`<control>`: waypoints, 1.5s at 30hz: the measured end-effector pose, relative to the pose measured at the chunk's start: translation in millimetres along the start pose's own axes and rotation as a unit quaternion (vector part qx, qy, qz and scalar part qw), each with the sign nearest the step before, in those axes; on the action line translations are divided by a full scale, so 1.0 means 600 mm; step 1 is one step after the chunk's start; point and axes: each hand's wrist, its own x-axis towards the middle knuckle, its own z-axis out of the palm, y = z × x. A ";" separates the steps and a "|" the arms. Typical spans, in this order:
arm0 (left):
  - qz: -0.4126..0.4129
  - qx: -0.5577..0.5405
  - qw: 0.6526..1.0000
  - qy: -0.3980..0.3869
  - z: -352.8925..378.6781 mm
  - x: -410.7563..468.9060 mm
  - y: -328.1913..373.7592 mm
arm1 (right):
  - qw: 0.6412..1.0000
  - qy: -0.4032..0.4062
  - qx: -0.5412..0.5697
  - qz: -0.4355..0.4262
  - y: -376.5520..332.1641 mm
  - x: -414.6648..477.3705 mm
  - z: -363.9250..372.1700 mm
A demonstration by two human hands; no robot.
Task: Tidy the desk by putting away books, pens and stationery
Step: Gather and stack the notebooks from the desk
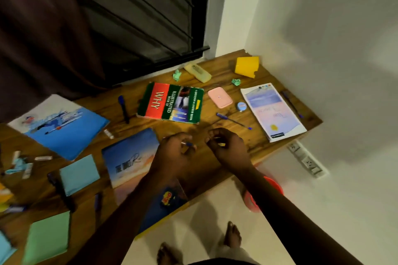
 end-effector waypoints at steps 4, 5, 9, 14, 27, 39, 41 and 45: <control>0.013 0.000 1.000 0.013 0.087 0.031 0.079 | 0.998 0.052 0.012 0.024 0.058 0.020 -0.108; 0.012 -0.001 1.000 0.027 0.106 0.036 0.106 | 0.998 0.059 0.011 0.029 0.072 0.028 -0.137; 0.028 -0.011 1.000 0.007 0.184 0.083 0.191 | 0.994 0.095 -0.044 0.033 0.130 0.066 -0.238; 0.042 0.016 0.997 -0.054 0.287 0.122 0.276 | 0.988 0.121 -0.072 0.061 0.218 0.102 -0.349; -0.008 0.041 0.992 -0.120 0.446 0.158 0.360 | 0.977 0.116 -0.129 0.125 0.345 0.146 -0.445; 0.008 0.004 0.996 -0.091 0.443 0.157 0.359 | 0.991 0.129 0.021 -0.011 0.279 0.155 -0.471; 0.035 -0.026 0.997 -0.055 0.419 0.170 0.365 | 0.990 0.126 -0.002 -0.056 0.237 0.148 -0.477; 0.128 -0.068 0.988 0.049 0.355 0.193 0.385 | 0.977 0.116 -0.066 -0.164 0.157 0.140 -0.497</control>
